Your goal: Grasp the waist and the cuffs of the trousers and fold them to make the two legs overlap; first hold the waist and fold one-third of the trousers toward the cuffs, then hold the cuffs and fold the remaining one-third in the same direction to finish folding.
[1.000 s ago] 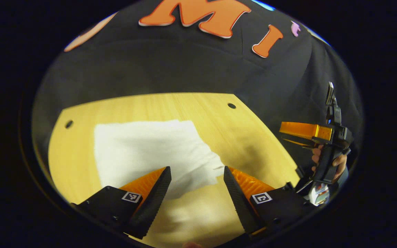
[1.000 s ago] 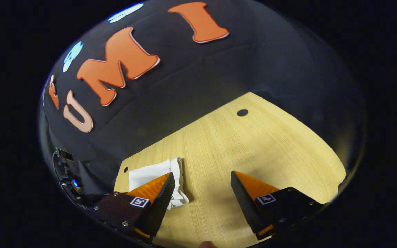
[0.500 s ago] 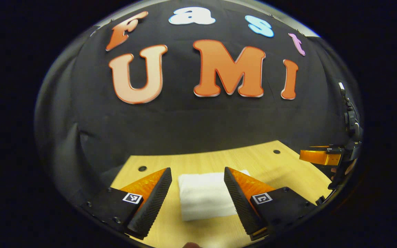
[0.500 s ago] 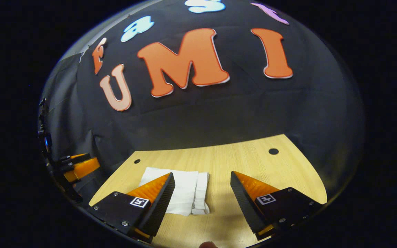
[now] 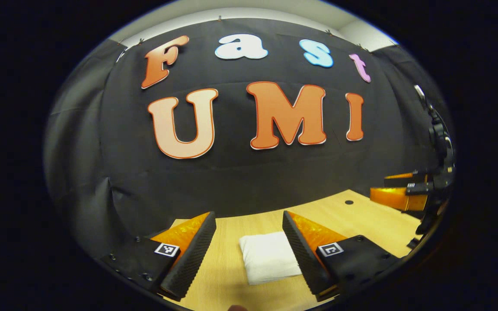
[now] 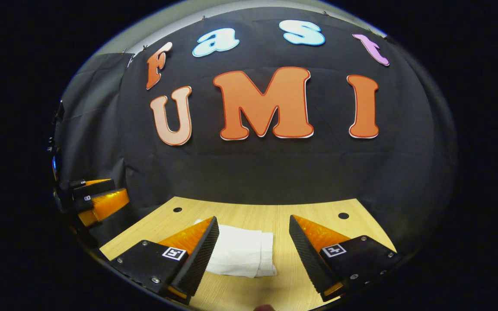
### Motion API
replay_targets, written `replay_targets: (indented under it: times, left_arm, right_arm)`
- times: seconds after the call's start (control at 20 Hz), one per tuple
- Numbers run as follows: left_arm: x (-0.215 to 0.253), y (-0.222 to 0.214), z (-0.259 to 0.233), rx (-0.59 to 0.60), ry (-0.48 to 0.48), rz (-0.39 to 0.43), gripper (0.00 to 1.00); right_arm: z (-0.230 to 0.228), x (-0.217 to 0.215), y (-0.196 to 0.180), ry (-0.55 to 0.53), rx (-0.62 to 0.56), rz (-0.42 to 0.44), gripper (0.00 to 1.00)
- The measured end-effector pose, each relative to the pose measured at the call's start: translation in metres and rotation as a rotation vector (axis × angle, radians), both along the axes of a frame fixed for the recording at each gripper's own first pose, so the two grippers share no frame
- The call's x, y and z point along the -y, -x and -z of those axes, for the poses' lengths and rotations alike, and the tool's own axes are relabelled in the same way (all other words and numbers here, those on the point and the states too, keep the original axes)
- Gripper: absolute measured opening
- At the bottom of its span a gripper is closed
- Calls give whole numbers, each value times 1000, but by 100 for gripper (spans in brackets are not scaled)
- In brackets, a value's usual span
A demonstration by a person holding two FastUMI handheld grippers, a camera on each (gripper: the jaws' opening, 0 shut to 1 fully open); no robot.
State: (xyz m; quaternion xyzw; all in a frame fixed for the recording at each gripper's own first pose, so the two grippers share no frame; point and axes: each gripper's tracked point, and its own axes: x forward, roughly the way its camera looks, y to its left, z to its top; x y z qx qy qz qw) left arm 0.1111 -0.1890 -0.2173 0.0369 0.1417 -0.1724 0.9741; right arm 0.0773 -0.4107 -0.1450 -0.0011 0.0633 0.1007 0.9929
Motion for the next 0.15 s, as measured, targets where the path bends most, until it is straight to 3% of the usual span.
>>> replay_targets:
  times: [0.15]
  left_arm:
    - [-17,0,-12,42,18,-4,100]
  right_arm:
    - [-7,-6,7,4,40,16,98]
